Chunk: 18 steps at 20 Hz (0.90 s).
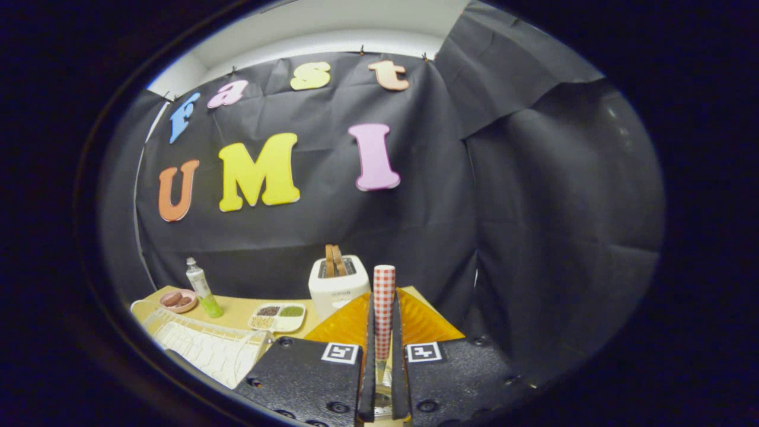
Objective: Take the plate from the dish rack, then take the spoon from the basket and place it into the plate.
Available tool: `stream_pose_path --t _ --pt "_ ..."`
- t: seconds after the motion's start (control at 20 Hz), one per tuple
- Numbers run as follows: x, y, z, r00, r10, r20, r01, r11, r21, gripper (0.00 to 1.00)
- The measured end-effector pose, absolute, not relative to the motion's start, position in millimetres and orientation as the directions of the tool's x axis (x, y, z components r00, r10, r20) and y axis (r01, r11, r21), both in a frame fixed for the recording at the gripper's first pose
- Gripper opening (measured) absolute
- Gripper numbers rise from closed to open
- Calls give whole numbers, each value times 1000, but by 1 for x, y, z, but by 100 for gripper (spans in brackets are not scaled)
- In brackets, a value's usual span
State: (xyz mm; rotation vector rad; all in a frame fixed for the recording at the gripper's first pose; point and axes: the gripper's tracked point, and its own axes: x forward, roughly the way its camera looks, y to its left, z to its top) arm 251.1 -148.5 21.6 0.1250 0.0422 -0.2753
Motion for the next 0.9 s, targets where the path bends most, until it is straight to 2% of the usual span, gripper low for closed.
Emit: stream_pose_path --t 0.15,0.35,0.9 --pt "212 -127 57 965 -261 11 258 960 109 16" --pt "159 -92 71 975 -221 25 216 967 134 16" --pt "87 -3 36 991 -136 14 133 983 128 16"
